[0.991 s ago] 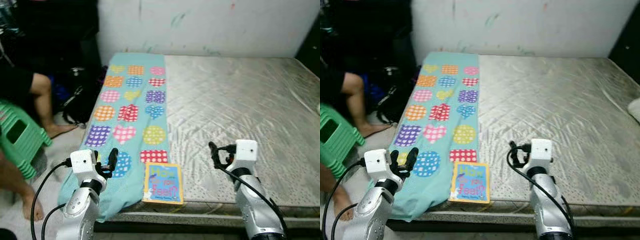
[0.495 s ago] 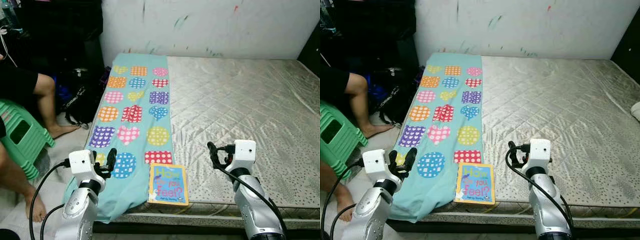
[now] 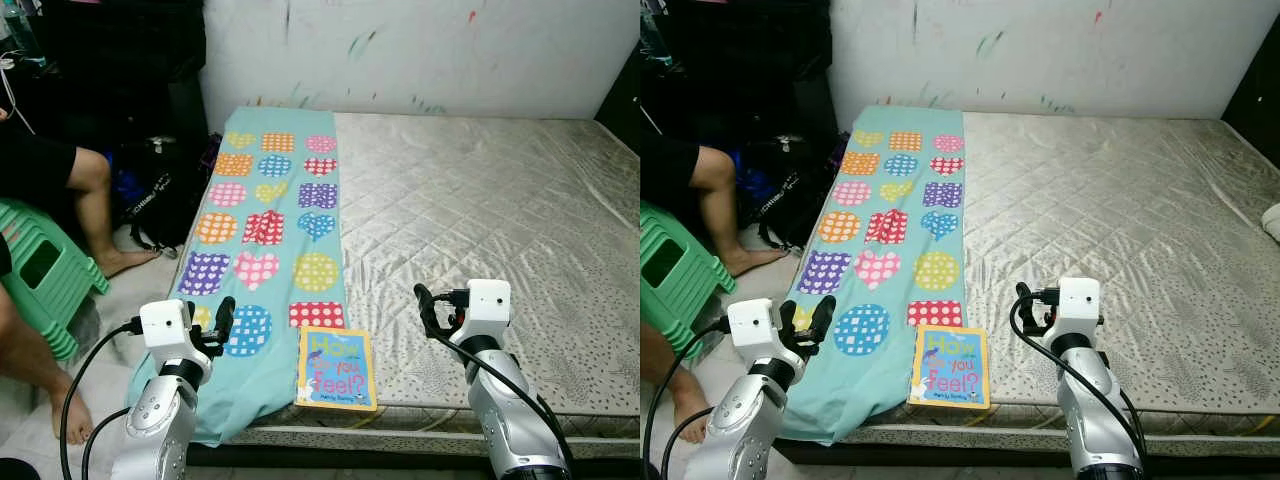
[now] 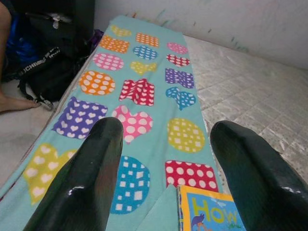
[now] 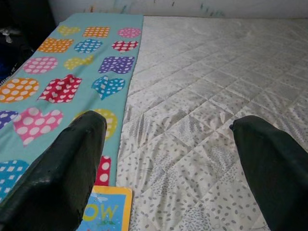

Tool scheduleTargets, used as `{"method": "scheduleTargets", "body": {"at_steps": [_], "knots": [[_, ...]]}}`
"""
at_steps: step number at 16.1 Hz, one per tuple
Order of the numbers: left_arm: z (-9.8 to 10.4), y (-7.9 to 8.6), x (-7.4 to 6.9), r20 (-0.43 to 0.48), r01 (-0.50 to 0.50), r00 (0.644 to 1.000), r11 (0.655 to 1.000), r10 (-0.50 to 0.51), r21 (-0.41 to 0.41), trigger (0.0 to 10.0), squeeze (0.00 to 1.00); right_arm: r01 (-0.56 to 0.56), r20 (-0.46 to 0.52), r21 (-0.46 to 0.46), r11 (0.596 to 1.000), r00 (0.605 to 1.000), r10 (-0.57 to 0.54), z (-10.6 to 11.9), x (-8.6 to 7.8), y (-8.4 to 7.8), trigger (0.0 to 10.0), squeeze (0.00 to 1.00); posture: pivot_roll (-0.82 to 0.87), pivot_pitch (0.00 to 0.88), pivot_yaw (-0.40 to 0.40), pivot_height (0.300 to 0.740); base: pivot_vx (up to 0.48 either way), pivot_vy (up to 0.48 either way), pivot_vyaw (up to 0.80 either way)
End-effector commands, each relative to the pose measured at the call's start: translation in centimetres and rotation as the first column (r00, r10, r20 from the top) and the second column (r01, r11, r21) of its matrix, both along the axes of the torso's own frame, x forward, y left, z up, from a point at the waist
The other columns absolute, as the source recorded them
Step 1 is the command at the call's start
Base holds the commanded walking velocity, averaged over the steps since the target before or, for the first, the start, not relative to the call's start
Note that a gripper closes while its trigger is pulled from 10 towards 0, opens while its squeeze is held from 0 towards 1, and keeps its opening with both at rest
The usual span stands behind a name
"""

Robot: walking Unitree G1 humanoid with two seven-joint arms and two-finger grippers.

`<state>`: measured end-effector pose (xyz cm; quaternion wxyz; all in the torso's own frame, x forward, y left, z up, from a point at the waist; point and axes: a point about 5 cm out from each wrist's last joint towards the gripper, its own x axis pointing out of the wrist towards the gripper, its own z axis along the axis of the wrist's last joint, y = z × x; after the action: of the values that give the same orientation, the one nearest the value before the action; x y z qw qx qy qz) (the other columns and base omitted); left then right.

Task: Clean up the room

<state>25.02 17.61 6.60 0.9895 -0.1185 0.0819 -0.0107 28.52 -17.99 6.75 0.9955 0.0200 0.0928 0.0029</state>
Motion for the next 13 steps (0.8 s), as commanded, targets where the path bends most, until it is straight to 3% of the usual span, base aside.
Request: {"method": "scheduleTargets", "body": {"at_steps": [1, 3, 11, 13], "knots": [[0.46, 0.03, 0.03, 0.016, 0.001, 1.000, 1.000, -0.001, 0.014, 10.0, 0.00, 0.002, -0.002, -0.006, 1.000, 1.000, -0.002, 0.03, 0.10, -0.04, 10.0, 0.00, -0.10, 0.000, -0.027, 0.740, 0.000, 0.000, 0.00], [0.47, -0.03, 0.02, 0.015, 0.009, 1.000, 1.000, -0.009, 0.015, 10.0, 0.00, 0.003, -0.003, -0.005, 1.000, 1.000, -0.003, 0.02, 0.08, -0.01, 10.0, 0.00, -0.10, 0.000, -0.025, 0.740, 0.000, -0.129, 0.00], [0.49, -0.07, 0.07, 0.014, 0.011, 1.000, 1.000, -0.012, 0.024, 10.0, 0.00, 0.005, -0.005, -0.006, 1.000, 1.000, -0.005, -0.02, 0.10, -0.10, 10.0, 0.00, -0.10, 0.000, -0.025, 0.740, 0.000, -0.480, 0.00], [0.61, 0.05, 0.07, 0.026, -0.001, 1.000, 1.000, 0.000, 0.019, 10.0, 0.00, 0.004, -0.005, -0.007, 1.000, 1.000, -0.004, -0.02, 0.12, -0.11, 10.0, 0.00, -0.10, 0.000, -0.025, 0.740, 0.000, 0.000, 0.00]]}}
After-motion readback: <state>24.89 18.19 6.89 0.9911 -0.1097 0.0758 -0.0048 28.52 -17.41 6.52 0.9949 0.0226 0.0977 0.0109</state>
